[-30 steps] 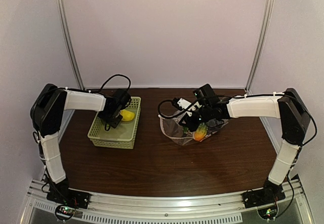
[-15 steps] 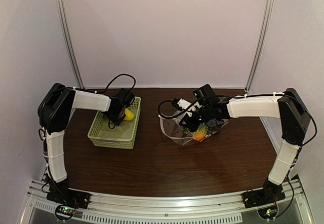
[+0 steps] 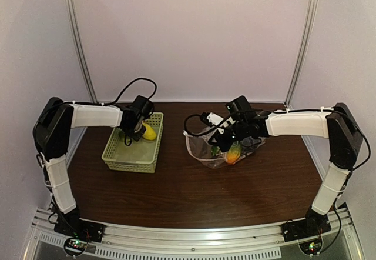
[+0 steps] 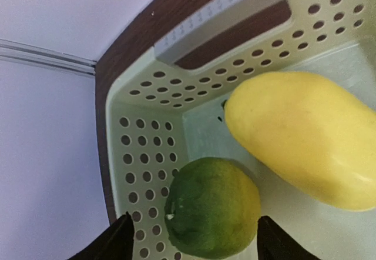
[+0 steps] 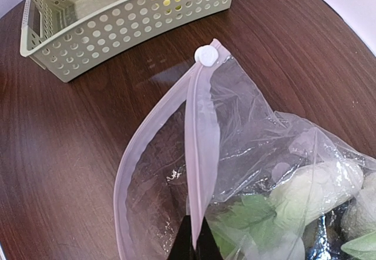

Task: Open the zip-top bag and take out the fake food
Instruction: Place the fake fruit in the bin, then insert the zipper food storage bag at the center of the board.

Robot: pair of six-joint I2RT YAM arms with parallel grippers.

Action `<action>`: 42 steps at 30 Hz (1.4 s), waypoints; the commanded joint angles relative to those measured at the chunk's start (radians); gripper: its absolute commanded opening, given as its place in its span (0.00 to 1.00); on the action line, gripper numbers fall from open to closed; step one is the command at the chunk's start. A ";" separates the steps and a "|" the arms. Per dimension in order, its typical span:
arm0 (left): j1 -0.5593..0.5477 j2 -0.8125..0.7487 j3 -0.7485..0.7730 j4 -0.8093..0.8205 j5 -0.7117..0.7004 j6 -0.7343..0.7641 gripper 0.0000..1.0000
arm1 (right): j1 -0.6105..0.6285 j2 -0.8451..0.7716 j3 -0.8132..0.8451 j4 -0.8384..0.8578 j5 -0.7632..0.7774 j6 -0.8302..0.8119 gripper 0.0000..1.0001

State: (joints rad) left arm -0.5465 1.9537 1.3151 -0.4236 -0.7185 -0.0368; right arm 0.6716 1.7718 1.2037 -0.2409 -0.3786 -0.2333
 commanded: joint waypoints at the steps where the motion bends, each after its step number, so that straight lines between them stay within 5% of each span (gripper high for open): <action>1: -0.065 -0.150 -0.010 0.015 0.038 -0.021 0.73 | -0.007 -0.060 -0.010 -0.010 0.008 -0.009 0.00; 8: -0.257 -0.299 -0.069 0.096 0.093 -0.040 0.72 | -0.007 -0.109 -0.003 -0.024 0.024 -0.014 0.00; 16: -0.300 -0.391 -0.216 0.460 0.682 -0.255 0.55 | -0.007 -0.154 -0.012 -0.025 0.048 -0.020 0.00; 21: -0.303 -0.361 -0.276 0.636 0.853 -0.362 0.46 | -0.007 -0.148 -0.021 -0.014 0.035 -0.020 0.00; 34: -0.306 -0.099 -0.179 0.797 1.031 -0.525 0.36 | -0.007 -0.088 -0.019 -0.009 0.021 -0.003 0.00; 42: -0.308 0.058 -0.066 0.751 0.979 -0.567 0.53 | -0.007 -0.039 -0.013 -0.011 0.024 -0.012 0.00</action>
State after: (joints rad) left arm -0.8528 1.9556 1.1980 0.2989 0.2756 -0.5655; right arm 0.6697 1.7096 1.1992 -0.2508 -0.3592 -0.2401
